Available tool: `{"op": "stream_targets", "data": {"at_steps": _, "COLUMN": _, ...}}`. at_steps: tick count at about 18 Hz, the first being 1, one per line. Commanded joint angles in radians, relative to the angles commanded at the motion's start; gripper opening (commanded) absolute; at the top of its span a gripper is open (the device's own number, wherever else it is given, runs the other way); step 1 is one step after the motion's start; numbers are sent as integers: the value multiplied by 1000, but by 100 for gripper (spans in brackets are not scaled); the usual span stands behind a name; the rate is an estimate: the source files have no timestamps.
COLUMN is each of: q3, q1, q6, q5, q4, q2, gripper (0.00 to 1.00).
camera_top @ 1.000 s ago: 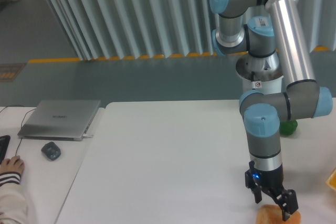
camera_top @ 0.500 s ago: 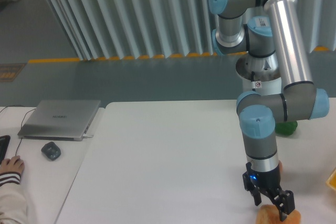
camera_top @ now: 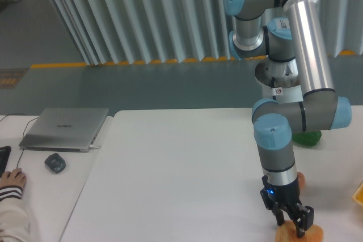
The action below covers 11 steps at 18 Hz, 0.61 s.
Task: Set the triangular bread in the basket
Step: 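Lower the open gripper onto the bread and close on its tip, then lift the bread and carry it toward the basket beside it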
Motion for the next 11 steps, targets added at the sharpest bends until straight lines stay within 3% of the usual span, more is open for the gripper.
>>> {"op": "stream_targets", "data": {"at_steps": 2, "q3": 2, "q1": 0, "q6": -2, "q5": -2, "q4": 0, "q2": 2, "gripper": 35}}
{"op": "stream_targets", "data": {"at_steps": 4, "q3": -2, "q1": 0, "q6": 0, "q5": -3, "q4": 0, "q2": 5, "gripper": 18}}
{"op": "stream_targets", "data": {"at_steps": 7, "q3": -2, "q1": 2, "q6": 3, "q5": -9, "q4": -2, "q2": 14, "gripper": 18}}
{"op": "stream_targets", "data": {"at_steps": 11, "q3": -5, "q1": 8, "q6": 3, "q5": -75, "q4": -6, "q2": 67, "gripper": 18}}
